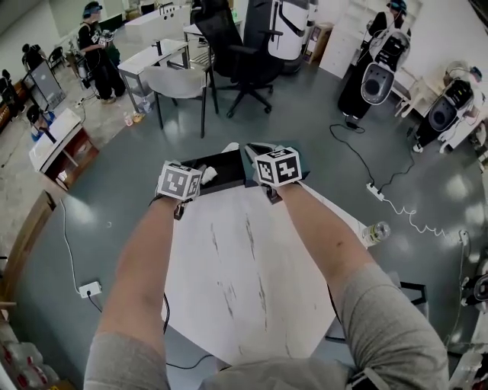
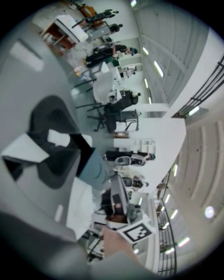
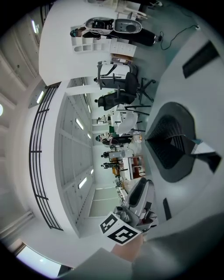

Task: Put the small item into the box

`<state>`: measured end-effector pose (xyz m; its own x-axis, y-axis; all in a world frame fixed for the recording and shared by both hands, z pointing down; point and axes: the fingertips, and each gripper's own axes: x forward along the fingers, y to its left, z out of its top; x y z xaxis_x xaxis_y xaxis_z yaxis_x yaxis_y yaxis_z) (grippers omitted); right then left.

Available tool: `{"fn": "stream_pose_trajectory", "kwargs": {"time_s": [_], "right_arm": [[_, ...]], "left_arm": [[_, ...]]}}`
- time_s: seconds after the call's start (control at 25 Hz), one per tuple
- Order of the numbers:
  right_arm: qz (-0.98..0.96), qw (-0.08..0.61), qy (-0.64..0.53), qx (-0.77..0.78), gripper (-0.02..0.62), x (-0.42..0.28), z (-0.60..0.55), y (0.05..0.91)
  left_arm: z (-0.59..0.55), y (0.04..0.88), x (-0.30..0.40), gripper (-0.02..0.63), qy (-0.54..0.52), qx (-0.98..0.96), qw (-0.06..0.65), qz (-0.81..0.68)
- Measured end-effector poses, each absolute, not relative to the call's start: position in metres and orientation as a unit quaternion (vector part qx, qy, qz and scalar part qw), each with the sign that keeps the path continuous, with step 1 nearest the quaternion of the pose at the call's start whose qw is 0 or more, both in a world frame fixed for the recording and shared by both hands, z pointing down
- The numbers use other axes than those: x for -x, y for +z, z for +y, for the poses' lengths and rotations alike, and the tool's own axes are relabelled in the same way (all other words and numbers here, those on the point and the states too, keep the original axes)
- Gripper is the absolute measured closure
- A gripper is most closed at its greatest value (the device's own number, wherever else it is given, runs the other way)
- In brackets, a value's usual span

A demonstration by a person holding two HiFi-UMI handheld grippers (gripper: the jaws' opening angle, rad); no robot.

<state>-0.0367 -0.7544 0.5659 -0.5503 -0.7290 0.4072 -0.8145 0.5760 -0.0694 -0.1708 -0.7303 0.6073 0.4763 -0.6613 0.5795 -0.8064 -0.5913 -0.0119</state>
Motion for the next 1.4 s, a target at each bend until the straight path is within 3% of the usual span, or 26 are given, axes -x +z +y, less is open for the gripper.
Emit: {"fn": "stream_pose_trajectory", "kwargs": {"time_s": [0.28, 0.92, 1.4], "right_arm": [[-0.861, 0.173, 0.133, -0.459, 0.592, 0.037, -0.723, 0.546], [-0.831, 0.145, 0.170, -0.509, 0.592, 0.018, -0.615, 0.516], [-0.827, 0.137, 0.177, -0.516, 0.592, -0.055, -0.547, 0.506]], "left_arm": [[-0.697, 0.578, 0.178, 0.598, 0.221, -0.851, 0.153, -0.452], [-0.603, 0.523, 0.187, 0.600, 0.169, -0.863, 0.150, -0.452], [-0.528, 0.515, 0.139, 0.600, 0.174, -0.847, 0.151, -0.479]]}}
